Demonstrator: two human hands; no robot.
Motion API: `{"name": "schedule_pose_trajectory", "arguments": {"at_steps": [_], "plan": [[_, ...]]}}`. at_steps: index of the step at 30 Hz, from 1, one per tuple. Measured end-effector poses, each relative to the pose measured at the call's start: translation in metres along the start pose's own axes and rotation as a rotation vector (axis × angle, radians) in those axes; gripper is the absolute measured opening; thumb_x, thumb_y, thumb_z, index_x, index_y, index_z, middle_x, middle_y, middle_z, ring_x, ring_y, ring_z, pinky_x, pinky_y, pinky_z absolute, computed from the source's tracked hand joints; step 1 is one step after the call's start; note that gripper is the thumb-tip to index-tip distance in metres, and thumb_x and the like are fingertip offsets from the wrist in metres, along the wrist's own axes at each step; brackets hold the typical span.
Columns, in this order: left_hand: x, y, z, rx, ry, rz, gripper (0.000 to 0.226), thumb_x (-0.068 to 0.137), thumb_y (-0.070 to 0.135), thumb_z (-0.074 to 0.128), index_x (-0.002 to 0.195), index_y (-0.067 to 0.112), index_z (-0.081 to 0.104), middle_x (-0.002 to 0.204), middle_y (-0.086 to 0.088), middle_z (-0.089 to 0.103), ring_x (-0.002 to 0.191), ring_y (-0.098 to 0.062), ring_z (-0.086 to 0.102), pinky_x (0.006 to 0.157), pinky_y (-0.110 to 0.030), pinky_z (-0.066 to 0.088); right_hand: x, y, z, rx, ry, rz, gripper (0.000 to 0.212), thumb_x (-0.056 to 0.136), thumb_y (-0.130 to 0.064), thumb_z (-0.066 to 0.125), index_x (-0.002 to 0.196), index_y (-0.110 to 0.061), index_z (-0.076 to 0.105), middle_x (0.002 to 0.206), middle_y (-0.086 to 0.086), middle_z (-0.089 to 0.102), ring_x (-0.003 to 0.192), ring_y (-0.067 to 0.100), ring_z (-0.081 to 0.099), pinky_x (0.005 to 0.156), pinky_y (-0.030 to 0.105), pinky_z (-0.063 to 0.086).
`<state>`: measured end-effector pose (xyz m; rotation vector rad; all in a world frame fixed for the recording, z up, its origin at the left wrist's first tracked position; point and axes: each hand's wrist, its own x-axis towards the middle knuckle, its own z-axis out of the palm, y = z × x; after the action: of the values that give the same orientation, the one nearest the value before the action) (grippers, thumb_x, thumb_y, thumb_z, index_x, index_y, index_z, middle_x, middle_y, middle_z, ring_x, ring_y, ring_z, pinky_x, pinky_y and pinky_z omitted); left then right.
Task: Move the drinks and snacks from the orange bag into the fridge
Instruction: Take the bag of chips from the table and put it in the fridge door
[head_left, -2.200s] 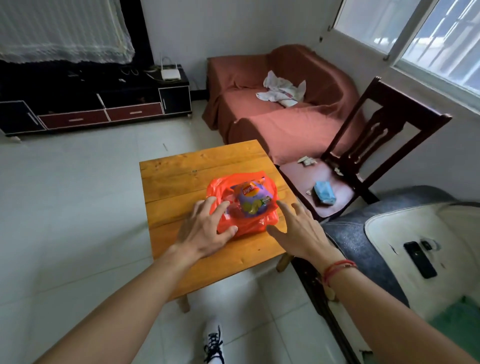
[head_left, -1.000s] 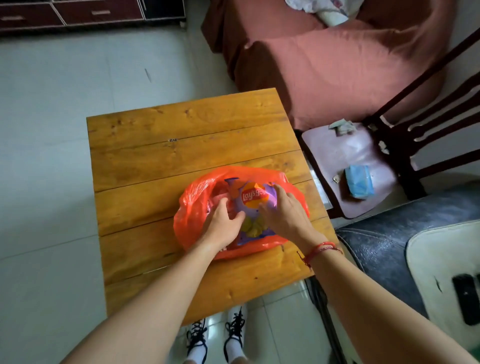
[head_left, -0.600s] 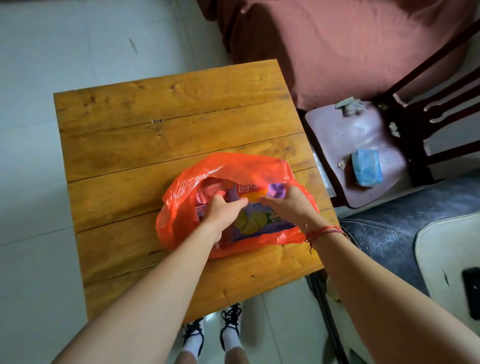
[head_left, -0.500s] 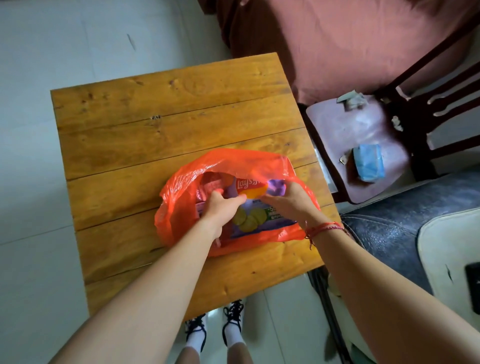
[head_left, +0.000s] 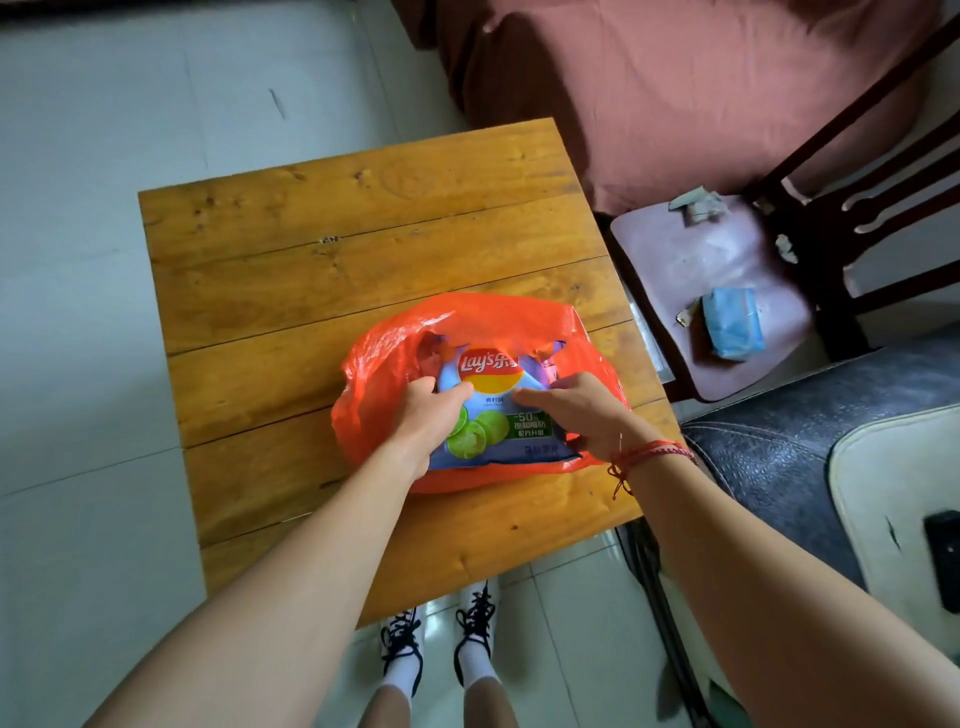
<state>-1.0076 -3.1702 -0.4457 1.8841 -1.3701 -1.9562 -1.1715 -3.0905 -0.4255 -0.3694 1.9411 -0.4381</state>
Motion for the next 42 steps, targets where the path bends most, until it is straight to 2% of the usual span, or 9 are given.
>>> {"name": "schedule_pose_trajectory", "arguments": {"at_steps": [7, 12, 15, 18, 22, 27, 31, 32, 42], "plan": [[-0.054, 0.016, -0.033, -0.046, -0.033, 0.01, 0.019, 0.088, 0.024, 0.063, 0.104, 0.015, 0.06, 0.1, -0.007, 0.071, 0.092, -0.024, 0.069, 0.081, -0.036, 0.058, -0.063, -0.019, 0.009, 0.14, -0.06, -0.043, 0.024, 0.081, -0.031, 0.081, 0.072, -0.015, 0.065, 0.074, 0.007, 0.069, 0.061, 0.019, 0.066, 0.048, 0.024, 0.046], [-0.103, 0.032, -0.059, -0.103, -0.063, 0.076, 0.027, 0.08, 0.028, 0.073, 0.103, 0.019, 0.06, 0.1, -0.008, 0.073, 0.087, -0.025, 0.073, 0.081, -0.046, 0.06, -0.122, -0.03, 0.008, 0.167, -0.084, -0.11, 0.032, 0.081, -0.033, 0.082, 0.094, -0.005, 0.071, 0.097, 0.018, 0.076, 0.087, 0.033, 0.075, 0.075, 0.042, 0.058], [-0.133, 0.047, -0.073, -0.155, -0.086, 0.154, 0.022, 0.083, 0.018, 0.075, 0.099, 0.019, 0.061, 0.095, -0.004, 0.073, 0.082, -0.02, 0.072, 0.077, -0.037, 0.06, -0.16, -0.044, 0.001, 0.241, -0.071, -0.175, 0.021, 0.083, -0.023, 0.082, 0.092, -0.013, 0.065, 0.091, 0.01, 0.075, 0.075, 0.021, 0.073, 0.066, 0.032, 0.059], [-0.163, 0.075, -0.089, -0.18, -0.071, 0.262, 0.031, 0.082, 0.012, 0.077, 0.079, 0.027, 0.05, 0.082, 0.005, 0.066, 0.073, -0.01, 0.064, 0.07, -0.029, 0.055, -0.192, -0.064, -0.012, 0.297, -0.045, -0.271, 0.031, 0.08, -0.021, 0.084, 0.099, -0.015, 0.061, 0.097, 0.012, 0.077, 0.084, 0.027, 0.075, 0.069, 0.036, 0.056], [-0.195, 0.115, -0.11, -0.17, -0.106, 0.408, 0.033, 0.072, 0.01, 0.084, 0.1, 0.014, 0.068, 0.099, -0.008, 0.076, 0.085, -0.021, 0.074, 0.074, -0.036, 0.06, -0.229, -0.092, -0.029, 0.355, -0.006, -0.406, 0.045, 0.073, -0.021, 0.089, 0.11, -0.013, 0.067, 0.102, 0.014, 0.078, 0.084, 0.024, 0.074, 0.069, 0.035, 0.055], [-0.245, 0.175, -0.129, -0.141, -0.163, 0.611, 0.033, 0.071, 0.005, 0.084, 0.101, 0.011, 0.072, 0.099, -0.008, 0.076, 0.095, -0.028, 0.072, 0.084, -0.044, 0.059, -0.282, -0.13, -0.056, 0.438, 0.072, -0.624, 0.047, 0.061, -0.02, 0.093, 0.102, -0.005, 0.075, 0.102, 0.024, 0.075, 0.098, 0.045, 0.072, 0.089, 0.064, 0.055], [-0.286, 0.216, -0.142, -0.11, -0.196, 0.798, 0.034, 0.072, 0.003, 0.082, 0.104, 0.01, 0.072, 0.097, -0.004, 0.077, 0.085, -0.017, 0.073, 0.066, -0.026, 0.058, -0.33, -0.157, -0.082, 0.474, 0.117, -0.784, 0.038, 0.074, 0.003, 0.084, 0.108, -0.002, 0.068, 0.092, 0.017, 0.076, 0.072, 0.023, 0.076, 0.054, 0.03, 0.06], [-0.298, 0.225, -0.144, -0.11, -0.2, 0.839, 0.033, 0.073, 0.002, 0.081, 0.103, 0.012, 0.072, 0.096, -0.002, 0.077, 0.083, -0.014, 0.073, 0.063, -0.023, 0.057, -0.341, -0.163, -0.087, 0.485, 0.121, -0.819, 0.04, 0.075, 0.007, 0.082, 0.111, 0.0, 0.067, 0.092, 0.016, 0.077, 0.071, 0.022, 0.076, 0.054, 0.028, 0.059], [-0.381, 0.288, -0.168, -0.136, -0.195, 1.083, 0.045, 0.073, -0.003, 0.08, 0.113, 0.012, 0.066, 0.103, -0.005, 0.076, 0.09, -0.021, 0.074, 0.071, -0.032, 0.06, -0.426, -0.212, -0.121, 0.474, 0.139, -1.074, 0.054, 0.072, 0.007, 0.084, 0.118, -0.007, 0.059, 0.098, 0.013, 0.078, 0.088, 0.033, 0.076, 0.077, 0.045, 0.063]]}}
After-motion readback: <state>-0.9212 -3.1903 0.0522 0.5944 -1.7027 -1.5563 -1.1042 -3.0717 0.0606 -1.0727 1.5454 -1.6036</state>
